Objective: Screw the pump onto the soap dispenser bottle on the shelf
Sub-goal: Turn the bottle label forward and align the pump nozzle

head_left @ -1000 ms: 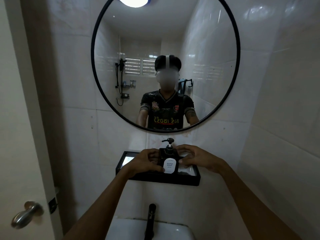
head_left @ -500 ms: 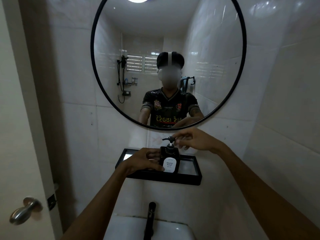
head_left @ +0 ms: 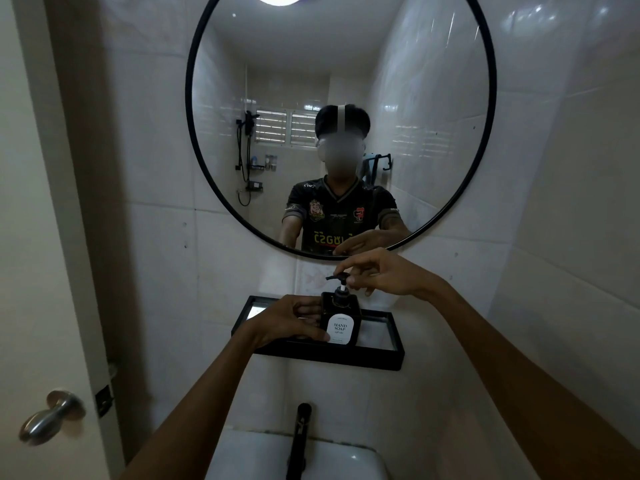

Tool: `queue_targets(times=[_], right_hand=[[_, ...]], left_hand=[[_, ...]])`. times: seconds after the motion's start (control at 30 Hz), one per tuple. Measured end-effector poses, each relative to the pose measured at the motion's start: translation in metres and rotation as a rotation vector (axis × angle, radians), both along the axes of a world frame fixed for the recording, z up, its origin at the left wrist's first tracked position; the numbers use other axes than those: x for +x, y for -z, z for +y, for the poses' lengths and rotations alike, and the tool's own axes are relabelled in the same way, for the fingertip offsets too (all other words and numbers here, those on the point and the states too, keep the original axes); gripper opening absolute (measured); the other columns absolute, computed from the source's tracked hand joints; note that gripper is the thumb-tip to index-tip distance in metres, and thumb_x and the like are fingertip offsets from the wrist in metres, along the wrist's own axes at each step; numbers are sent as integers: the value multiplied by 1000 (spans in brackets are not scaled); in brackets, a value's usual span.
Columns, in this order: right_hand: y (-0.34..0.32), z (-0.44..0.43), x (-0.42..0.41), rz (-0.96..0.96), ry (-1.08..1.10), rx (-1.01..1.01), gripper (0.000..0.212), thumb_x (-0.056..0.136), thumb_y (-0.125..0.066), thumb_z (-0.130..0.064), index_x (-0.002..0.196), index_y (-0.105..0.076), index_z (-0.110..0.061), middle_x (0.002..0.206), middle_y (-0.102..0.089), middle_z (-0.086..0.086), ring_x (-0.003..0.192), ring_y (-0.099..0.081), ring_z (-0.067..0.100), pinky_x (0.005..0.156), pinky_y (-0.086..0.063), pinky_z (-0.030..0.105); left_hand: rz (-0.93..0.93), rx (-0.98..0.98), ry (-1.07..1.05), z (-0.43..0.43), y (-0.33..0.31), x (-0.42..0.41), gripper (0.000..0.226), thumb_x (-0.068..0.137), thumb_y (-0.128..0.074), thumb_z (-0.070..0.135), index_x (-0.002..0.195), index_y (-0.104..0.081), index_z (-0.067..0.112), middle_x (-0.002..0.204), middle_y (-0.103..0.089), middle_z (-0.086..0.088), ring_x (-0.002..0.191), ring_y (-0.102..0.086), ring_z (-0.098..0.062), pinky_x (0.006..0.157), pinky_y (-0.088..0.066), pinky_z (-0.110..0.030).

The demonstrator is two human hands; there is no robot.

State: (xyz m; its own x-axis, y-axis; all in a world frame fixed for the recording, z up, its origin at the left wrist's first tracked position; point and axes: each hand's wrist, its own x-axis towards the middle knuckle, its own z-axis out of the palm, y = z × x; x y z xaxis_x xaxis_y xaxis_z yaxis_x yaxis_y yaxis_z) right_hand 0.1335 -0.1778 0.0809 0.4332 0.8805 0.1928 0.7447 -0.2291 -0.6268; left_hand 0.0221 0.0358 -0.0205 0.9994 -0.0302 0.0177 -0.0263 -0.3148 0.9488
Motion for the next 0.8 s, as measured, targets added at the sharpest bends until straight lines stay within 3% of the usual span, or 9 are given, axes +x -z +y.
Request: queue_targets(times=[0.1, 0.37, 0.5, 0.67, 0.8], right_hand=[[1, 0, 1, -19, -18, 1, 33, 95, -64, -10, 127, -68, -14, 105, -72, 18, 86, -70, 6, 67, -59, 22], [-1, -2, 1, -49, -57, -18, 33, 97, -59, -6, 129, -67, -14, 111, -70, 16, 89, -67, 3, 70, -58, 23], [-2, -1, -2, -31, -54, -36, 32, 98, -58, -6, 126, -68, -16, 108, -69, 10, 87, -64, 0, 71, -58, 23], [-2, -1, -5, 2, -53, -16, 29, 98, -57, -6, 119, -71, -20, 119, -70, 12, 97, -65, 13, 74, -57, 25], [0, -2, -8, 14, -46, 3, 29, 99, -56, -6, 115, -73, -23, 118, -70, 12, 97, -65, 20, 74, -57, 26]], left_hand=[[0, 7, -2, 0, 0, 0, 73, 74, -85, -2, 139, -58, 18, 132, -70, -4, 112, -71, -9, 90, -60, -24], [2, 39, -2, 1, -1, -1, 74, 75, -85, 0, 140, -57, 19, 131, -70, -1, 111, -71, -7, 90, -60, -23], [2, 45, -5, 0, -2, -2, 72, 75, -84, -2, 139, -58, 20, 117, -72, 11, 100, -72, 3, 82, -59, -16], [2, 61, -5, 0, -2, -4, 74, 76, -84, 0, 141, -56, 19, 114, -71, 14, 98, -72, 6, 81, -59, -15], [-2, 63, -9, 0, -3, -4, 75, 75, -85, 1, 142, -56, 18, 125, -71, 7, 99, -72, 4, 81, -59, -16]])
